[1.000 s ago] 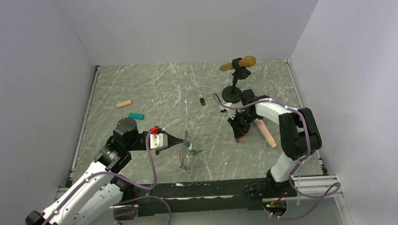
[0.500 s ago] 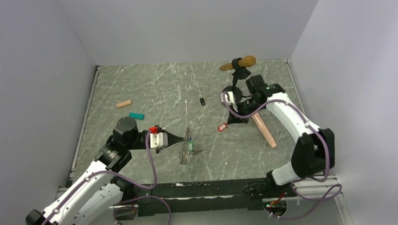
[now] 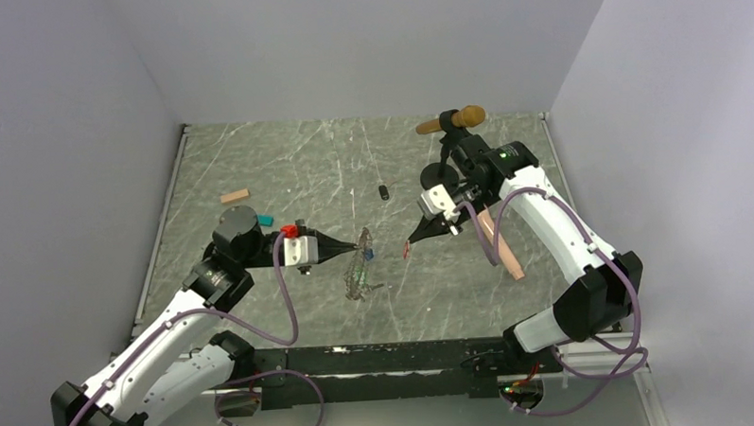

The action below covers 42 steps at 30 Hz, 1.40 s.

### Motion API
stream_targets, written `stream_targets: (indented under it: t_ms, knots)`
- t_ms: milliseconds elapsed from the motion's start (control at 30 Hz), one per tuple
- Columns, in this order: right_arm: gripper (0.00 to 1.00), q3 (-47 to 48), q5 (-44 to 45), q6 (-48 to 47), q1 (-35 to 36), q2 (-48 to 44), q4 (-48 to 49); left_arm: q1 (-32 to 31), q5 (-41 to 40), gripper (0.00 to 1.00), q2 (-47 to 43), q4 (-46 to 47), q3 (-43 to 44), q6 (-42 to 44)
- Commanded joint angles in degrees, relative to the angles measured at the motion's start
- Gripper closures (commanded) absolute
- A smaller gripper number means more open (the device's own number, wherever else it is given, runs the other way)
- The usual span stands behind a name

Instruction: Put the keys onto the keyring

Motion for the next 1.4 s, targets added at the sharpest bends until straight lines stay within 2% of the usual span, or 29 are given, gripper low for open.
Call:
stream_targets:
  t_ms: [0,133,300,867,1133,1367]
  knots:
    - [1.00,2.0,-6.6,-6.0,0.7,-1.5,-4.4,0.2,4.2,1.00,0.7,10.5,0.4,-4.1]
    - [1.00,1.6,-7.6,-5.9,0.8,-1.8,-4.4,-0.1,4.8,1.00,1.7,17.0,-2.2,-7.8]
    - [1.00,1.8,-8.5,-5.4,1.1,-1.5,-4.5,-0.3,3.9,1.00,2.8,19.8,-3.1,-8.8]
    - [1.00,4.2,-9.5,-1.8,2.7,0.7,-4.5,-0.4,-0.8,1.00,4.4,23.1,-5.2,-10.8]
    - [1.00,6.5,-13.1,4.9,2.7,2.3,-4.0,-0.4,-2.0,1.00,4.6,25.1,-5.8,-12.9]
    - [1.00,7.3,-14.5,14.6,2.7,2.9,1.2,-0.4,-4.6,1.00,4.3,25.7,-6.0,-13.9]
